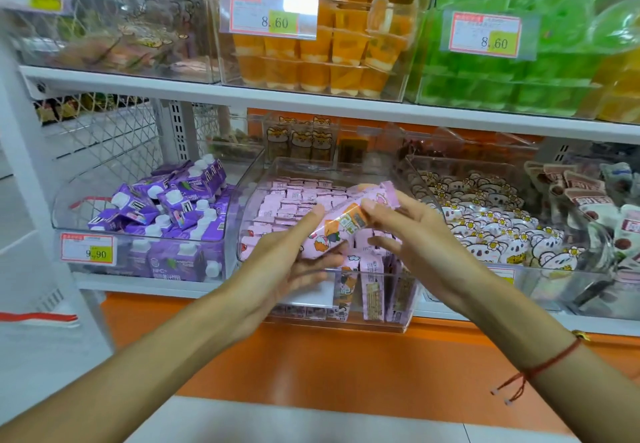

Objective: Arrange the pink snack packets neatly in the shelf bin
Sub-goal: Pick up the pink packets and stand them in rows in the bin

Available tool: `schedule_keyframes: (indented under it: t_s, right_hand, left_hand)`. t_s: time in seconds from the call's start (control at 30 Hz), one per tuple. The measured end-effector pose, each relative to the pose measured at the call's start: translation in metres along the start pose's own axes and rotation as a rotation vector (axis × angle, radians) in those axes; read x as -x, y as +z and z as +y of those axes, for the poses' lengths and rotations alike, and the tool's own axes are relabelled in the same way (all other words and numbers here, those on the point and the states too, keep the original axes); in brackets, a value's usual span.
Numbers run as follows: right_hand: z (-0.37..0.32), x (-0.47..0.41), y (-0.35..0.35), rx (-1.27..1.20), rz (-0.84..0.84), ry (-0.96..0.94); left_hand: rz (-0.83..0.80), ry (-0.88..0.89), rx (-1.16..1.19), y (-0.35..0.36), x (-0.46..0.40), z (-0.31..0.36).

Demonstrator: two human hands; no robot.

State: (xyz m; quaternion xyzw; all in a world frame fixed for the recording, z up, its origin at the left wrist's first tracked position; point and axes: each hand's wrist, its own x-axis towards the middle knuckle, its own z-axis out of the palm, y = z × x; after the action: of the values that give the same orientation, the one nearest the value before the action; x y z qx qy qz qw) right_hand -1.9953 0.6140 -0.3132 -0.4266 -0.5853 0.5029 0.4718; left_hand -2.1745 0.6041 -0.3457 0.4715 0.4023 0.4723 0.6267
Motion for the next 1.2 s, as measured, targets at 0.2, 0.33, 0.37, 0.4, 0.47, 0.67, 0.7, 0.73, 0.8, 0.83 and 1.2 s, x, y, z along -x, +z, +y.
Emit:
schedule_keyframes:
  t_s: [0.2, 0.33, 0.37, 0.4, 0.47, 0.67, 0.7, 0.73, 0.8, 0.83, 1.2]
  right_hand:
    - [0.005, -0.003, -0.007, -0.198, 0.095, 0.060]
    - [0.007, -0.001, -0.012, 0.103, 0.123, 0.020]
    - [0.008, 0.000, -0.015, 0.297, 0.175, -0.068]
    - [0.010, 0.003, -0.018, 0.482, 0.221, -0.189]
    - [0.019, 0.011, -0.023, 0.763, 0.195, -0.376]
    - [0.044, 0.032, -0.036, 1.484, -0.128, -0.639]
    - [0.040, 0.035, -0.040, 1.490, -0.098, -0.636]
    - [0.037, 0.036, -0.045, 1.496, -0.072, -0.637]
    - [0.036, 0.037, -0.053, 1.521, -0.063, -0.653]
    - [0.036, 0.038, -0.054, 1.519, -0.063, -0.662]
    - [0.038, 0.033, -0.053, 1.379, -0.074, -0.548]
  left_hand:
    - [0.071, 0.186, -0.069, 0.000, -0.004, 0.003]
    - [0.157, 0.370, -0.230, -0.003, 0.002, 0.003]
    - [0.216, 0.417, -0.266, -0.005, 0.002, 0.004]
    - [0.276, 0.460, -0.309, -0.008, 0.001, 0.006]
    - [0.351, 0.502, -0.389, -0.012, 0.000, 0.008]
    - [0.289, 0.535, -0.499, -0.010, -0.001, 0.002]
    - [0.282, 0.538, -0.540, -0.009, -0.002, 0.002]
    - [0.269, 0.550, -0.592, -0.009, -0.003, 0.002]
    - [0.222, 0.592, -0.740, -0.008, -0.004, 0.006]
    - [0.190, 0.612, -0.834, -0.006, -0.004, 0.009]
    - [-0.231, 0.551, -1.588, 0.016, -0.032, 0.073]
